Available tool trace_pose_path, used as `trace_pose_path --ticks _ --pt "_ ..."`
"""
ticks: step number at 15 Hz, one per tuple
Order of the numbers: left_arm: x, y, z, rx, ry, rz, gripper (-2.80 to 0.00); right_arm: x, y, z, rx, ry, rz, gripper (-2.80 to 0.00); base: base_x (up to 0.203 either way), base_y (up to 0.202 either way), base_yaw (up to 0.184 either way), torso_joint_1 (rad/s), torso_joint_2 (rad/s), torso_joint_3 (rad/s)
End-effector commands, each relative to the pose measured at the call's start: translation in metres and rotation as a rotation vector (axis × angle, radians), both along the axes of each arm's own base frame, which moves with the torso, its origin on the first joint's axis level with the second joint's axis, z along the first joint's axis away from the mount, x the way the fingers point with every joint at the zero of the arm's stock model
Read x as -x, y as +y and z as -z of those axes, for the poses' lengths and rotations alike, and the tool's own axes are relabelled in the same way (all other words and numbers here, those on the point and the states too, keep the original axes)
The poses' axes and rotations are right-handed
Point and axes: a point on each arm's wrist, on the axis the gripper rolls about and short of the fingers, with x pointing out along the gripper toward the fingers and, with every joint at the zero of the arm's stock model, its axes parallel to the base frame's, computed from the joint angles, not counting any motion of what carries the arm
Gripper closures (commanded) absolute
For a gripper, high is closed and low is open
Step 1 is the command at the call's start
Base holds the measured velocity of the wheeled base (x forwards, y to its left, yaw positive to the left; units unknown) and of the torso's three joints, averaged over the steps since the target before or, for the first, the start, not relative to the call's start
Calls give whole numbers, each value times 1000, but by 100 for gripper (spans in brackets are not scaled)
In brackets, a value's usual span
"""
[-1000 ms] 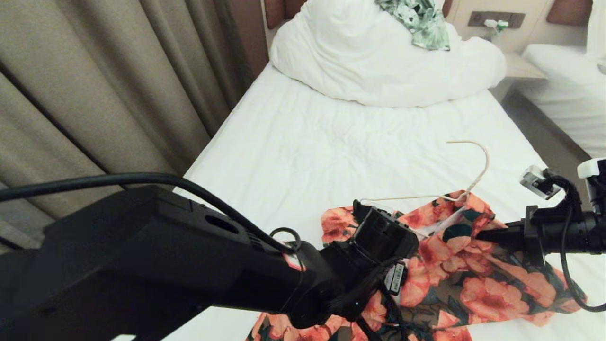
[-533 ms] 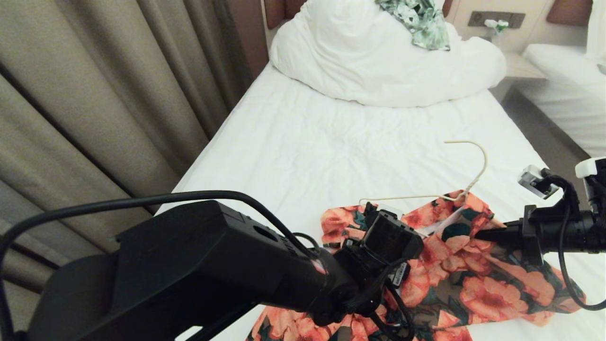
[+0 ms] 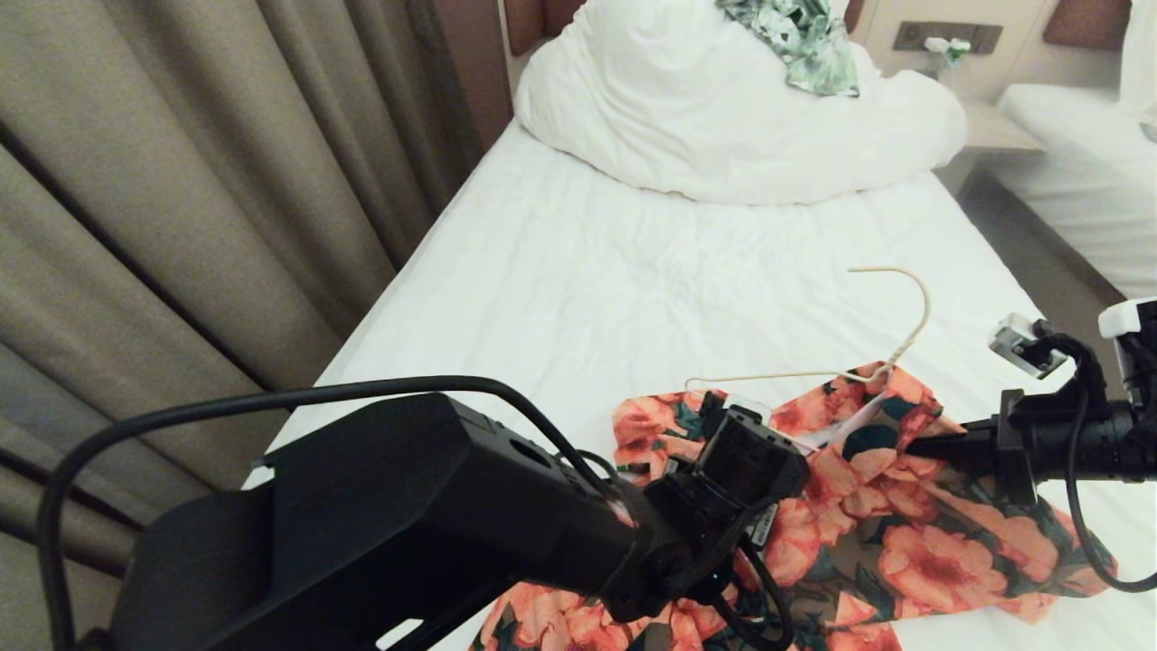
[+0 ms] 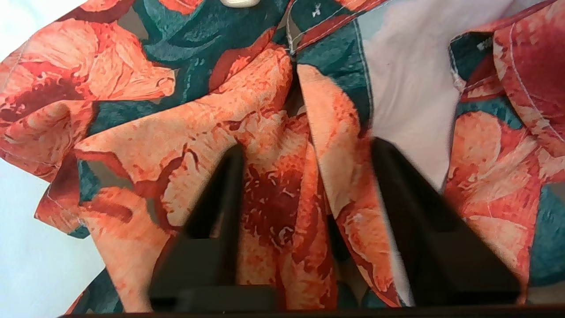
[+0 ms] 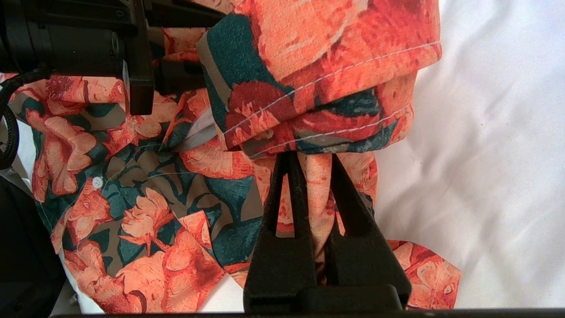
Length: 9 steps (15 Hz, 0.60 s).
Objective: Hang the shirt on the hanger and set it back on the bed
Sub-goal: Hook the other side of the shirt onto the hanger
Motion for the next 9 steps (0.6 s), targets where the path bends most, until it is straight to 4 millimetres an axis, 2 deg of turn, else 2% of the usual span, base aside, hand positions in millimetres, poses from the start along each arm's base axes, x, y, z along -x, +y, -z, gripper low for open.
trace_pose_path --ticks 1,6,9 --pt "0 0 0 6 -5 -4 0 0 0 0 -1 -4 -5 0 0 0 0 0 0 0" --pt "0 0 -5 22 -17 -7 0 0 0 -1 -1 -7 -5 0 0 0 0 0 0 0" --pt "7 2 -26 56 -46 -12 0 0 0 -4 -1 -16 -4 0 0 0 0 0 0 0"
